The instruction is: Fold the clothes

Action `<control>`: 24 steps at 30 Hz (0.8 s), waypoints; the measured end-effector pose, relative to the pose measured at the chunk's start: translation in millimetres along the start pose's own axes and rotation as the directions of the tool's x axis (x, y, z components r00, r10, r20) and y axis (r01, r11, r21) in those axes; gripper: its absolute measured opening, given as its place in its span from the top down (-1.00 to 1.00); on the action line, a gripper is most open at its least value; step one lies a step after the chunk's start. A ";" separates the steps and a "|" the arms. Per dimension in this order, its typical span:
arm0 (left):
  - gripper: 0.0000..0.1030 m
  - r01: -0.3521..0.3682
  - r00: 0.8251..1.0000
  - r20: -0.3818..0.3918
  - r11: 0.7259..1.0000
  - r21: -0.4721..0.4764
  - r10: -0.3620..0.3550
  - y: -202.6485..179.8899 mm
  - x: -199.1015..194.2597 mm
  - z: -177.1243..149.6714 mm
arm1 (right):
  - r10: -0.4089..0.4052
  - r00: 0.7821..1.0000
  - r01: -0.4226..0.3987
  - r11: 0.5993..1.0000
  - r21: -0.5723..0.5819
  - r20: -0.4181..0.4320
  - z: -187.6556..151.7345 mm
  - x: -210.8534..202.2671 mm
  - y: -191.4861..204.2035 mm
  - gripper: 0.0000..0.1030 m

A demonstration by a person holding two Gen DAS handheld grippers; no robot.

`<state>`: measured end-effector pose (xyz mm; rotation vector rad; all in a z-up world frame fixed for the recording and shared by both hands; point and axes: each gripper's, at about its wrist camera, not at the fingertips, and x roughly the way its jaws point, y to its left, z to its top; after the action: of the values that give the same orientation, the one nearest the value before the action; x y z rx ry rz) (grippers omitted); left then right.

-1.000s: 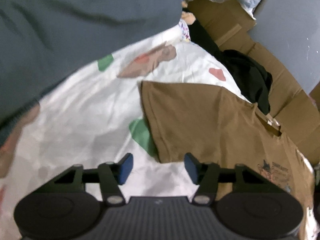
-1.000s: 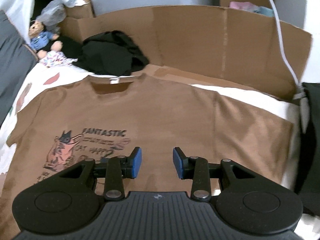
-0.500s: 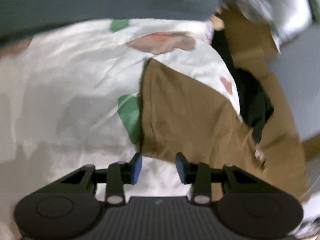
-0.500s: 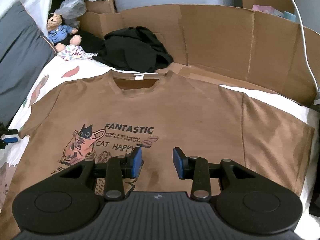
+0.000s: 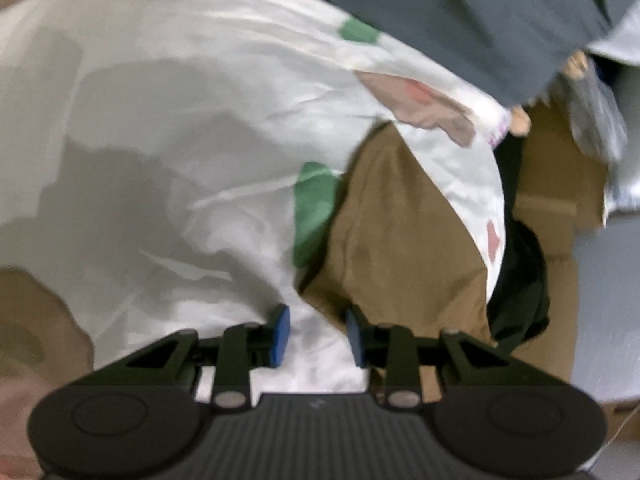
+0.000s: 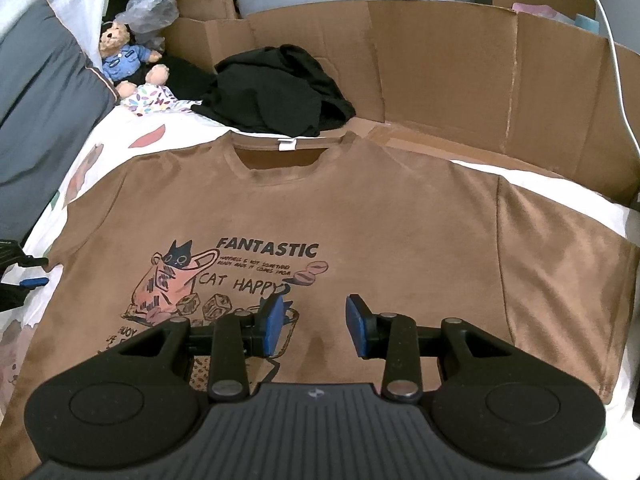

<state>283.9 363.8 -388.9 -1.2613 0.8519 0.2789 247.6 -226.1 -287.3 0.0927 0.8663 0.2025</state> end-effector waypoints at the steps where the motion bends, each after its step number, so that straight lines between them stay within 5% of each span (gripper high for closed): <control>1: 0.41 0.003 1.000 0.015 1.000 -0.030 -0.002 3.2 1.8 0.1 | 0.001 1.000 -0.001 1.000 0.000 -0.003 -1.3 1.1 0.3 0.25; 10: 0.42 0.000 0.998 0.060 0.997 -0.078 0.005 2.1 14.2 1.3 | 0.013 1.000 -0.013 1.000 -0.011 -0.021 -8.7 6.6 5.8 0.25; 12: 0.56 -0.002 0.998 0.067 0.997 -0.075 0.007 2.3 14.5 1.9 | 0.018 1.000 -0.019 1.000 -0.013 -0.023 -9.2 7.3 7.9 0.24; 16: 0.80 -0.001 0.997 0.075 1.000 -0.031 0.004 3.4 9.7 0.3 | 0.046 0.999 -0.046 0.998 -0.038 -0.017 -3.6 12.4 24.5 0.25; 24: 0.83 0.031 0.997 0.071 0.996 0.083 -0.037 -11.3 -7.6 7.3 | 0.163 0.986 -0.164 0.975 -0.149 -0.019 16.6 39.4 95.0 0.24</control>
<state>288.7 368.8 -375.1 -1.1815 0.7716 0.2592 271.9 -124.9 -290.5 0.0226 0.8476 0.4214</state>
